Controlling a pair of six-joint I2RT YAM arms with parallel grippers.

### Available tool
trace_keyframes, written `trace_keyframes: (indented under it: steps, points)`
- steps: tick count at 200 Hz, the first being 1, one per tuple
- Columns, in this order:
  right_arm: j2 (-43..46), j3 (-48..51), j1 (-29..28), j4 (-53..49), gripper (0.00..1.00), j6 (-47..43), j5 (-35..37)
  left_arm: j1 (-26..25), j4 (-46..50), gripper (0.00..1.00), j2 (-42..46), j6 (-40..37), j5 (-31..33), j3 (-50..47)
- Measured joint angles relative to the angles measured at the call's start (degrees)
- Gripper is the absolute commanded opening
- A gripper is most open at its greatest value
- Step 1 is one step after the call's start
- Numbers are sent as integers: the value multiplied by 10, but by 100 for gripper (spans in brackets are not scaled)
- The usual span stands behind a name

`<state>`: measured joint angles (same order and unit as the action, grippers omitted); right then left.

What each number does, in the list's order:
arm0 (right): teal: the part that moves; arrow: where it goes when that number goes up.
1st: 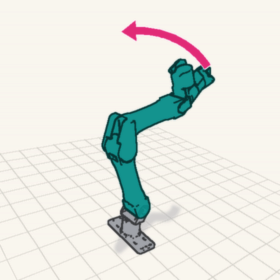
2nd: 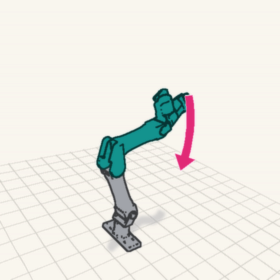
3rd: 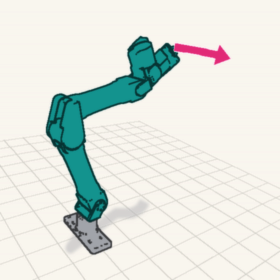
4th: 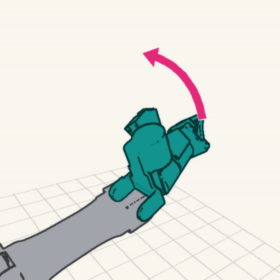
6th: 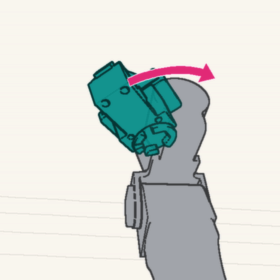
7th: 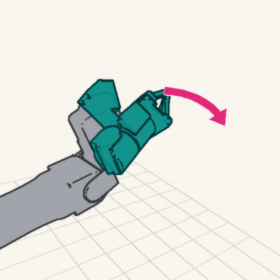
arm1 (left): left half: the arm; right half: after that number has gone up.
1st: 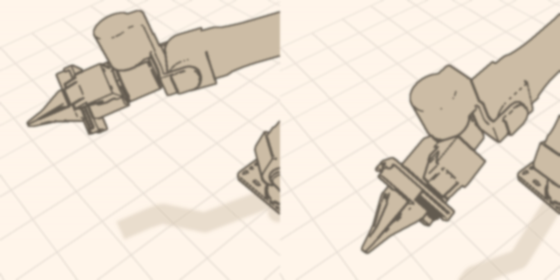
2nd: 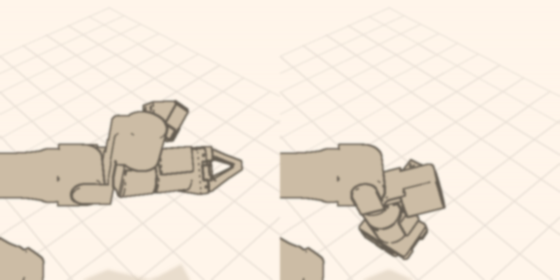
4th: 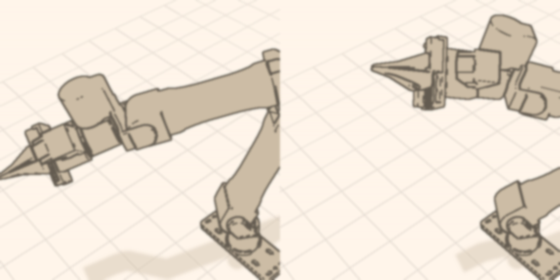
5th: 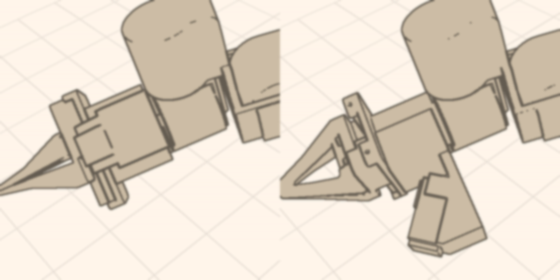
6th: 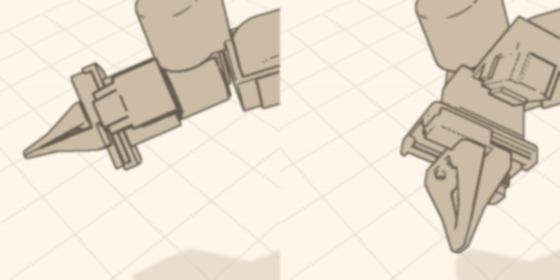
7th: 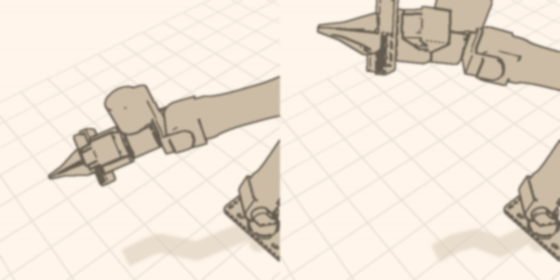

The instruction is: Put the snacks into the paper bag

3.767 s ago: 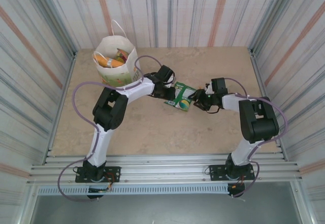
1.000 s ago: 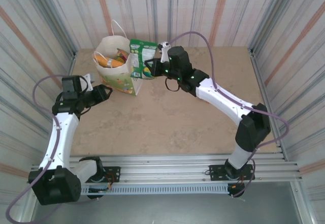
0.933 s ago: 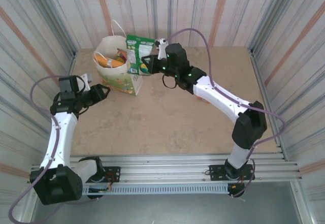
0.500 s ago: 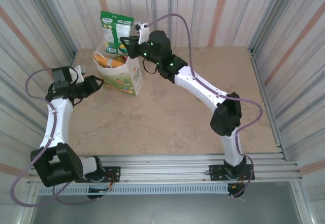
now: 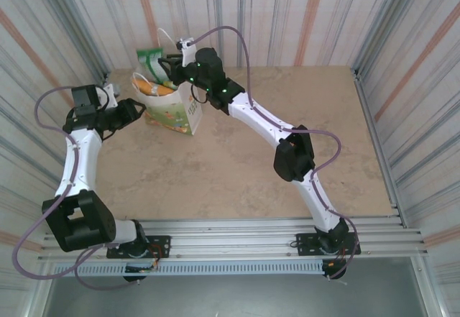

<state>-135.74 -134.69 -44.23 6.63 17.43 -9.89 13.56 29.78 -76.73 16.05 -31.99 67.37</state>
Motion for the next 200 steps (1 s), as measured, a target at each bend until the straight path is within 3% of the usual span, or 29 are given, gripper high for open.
trace_keyframes:
  steps: [61,95,148,200]
  points:
    - [4,-12,0,-21,45,-12,-6,0,0,60,1,1,-4,-1]
    - [38,28,1,-33,45,-15,-9,0,0,60,13,1,-13,-13]
    - [173,208,1,-26,47,-15,1,-15,-4,60,56,4,-32,-64]
    - [342,444,9,-10,48,-8,36,-137,-19,60,105,18,-8,-130]
